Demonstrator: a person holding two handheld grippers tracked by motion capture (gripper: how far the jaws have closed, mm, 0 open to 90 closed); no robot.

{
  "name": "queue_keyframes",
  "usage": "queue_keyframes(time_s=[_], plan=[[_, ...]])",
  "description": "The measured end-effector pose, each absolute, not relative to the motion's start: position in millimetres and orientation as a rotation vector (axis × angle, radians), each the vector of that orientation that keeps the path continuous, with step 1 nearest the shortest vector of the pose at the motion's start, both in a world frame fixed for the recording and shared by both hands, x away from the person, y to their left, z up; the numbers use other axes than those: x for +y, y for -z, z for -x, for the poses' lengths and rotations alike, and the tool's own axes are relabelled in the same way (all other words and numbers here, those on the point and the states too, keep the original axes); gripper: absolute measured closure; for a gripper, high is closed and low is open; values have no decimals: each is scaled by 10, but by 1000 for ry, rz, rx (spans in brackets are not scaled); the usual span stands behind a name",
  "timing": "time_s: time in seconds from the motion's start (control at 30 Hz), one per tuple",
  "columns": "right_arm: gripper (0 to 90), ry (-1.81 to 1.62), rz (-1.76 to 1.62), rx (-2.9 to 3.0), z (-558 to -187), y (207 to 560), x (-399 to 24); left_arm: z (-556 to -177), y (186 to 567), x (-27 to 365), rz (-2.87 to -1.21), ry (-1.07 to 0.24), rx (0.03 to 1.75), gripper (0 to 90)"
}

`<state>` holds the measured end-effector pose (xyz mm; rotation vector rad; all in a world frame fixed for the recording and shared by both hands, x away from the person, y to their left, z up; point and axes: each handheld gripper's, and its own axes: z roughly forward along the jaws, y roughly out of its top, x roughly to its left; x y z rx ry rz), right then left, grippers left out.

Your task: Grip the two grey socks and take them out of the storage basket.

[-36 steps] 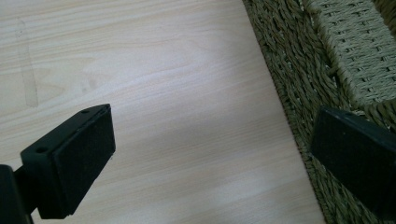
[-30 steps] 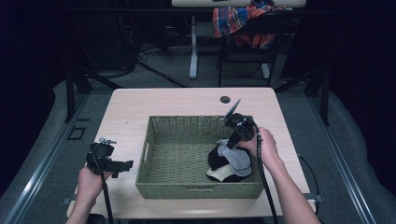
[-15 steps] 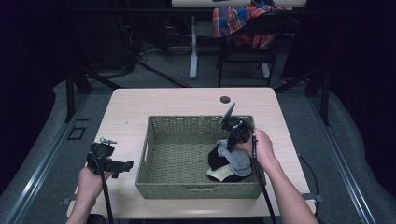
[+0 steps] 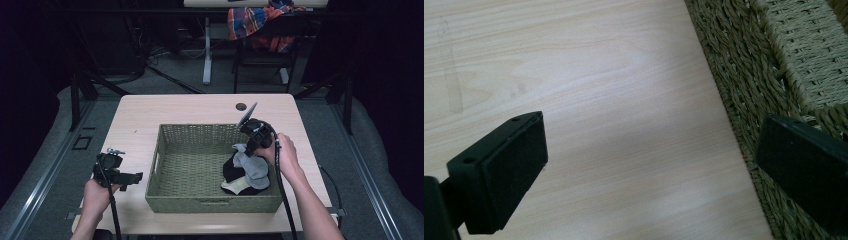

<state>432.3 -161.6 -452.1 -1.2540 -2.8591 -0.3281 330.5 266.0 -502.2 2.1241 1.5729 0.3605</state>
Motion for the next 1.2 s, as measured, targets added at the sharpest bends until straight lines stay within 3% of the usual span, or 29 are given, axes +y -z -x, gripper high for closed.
queue_keyframes(time_s=[1.2], plan=[[857, 472, 1270, -2911, -4179, 3953, -1730, -3287, 5053, 2668, -2145, -343, 1578, 8]])
